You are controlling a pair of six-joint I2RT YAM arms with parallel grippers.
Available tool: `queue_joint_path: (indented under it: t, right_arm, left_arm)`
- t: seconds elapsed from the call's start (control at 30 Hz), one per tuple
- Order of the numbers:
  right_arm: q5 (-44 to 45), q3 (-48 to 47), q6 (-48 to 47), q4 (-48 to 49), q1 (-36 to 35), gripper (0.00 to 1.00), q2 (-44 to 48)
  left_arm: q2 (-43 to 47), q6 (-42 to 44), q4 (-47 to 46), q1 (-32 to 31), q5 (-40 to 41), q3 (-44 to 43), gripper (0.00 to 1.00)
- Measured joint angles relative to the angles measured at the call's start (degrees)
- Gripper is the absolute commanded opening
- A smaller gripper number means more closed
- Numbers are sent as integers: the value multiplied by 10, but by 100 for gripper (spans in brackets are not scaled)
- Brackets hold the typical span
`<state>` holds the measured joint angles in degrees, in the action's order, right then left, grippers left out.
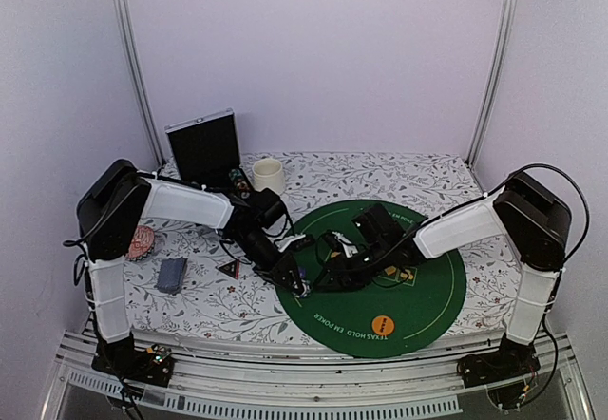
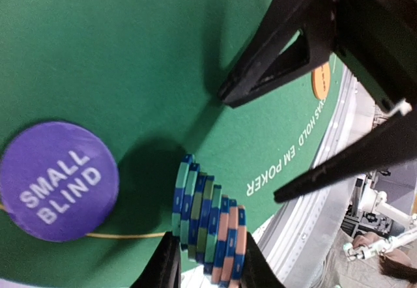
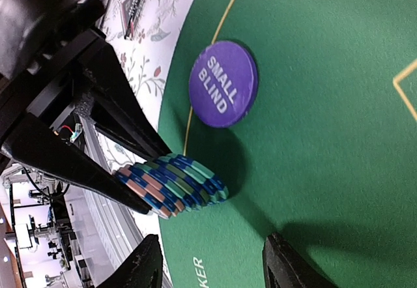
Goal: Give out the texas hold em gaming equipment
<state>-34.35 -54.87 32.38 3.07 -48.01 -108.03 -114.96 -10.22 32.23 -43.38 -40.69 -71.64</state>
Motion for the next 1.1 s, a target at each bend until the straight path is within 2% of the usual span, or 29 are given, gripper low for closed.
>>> queue_joint_path:
  t: [0.7, 1.1]
  right_arm:
    - [35, -41, -5, -31, 0, 54, -16]
    - [57, -59, -22, -65, 1, 58, -10]
  left_arm:
    - [-24, 1, 18, 25, 43, -35, 51]
    - [-17, 15, 21, 25, 55, -45, 60]
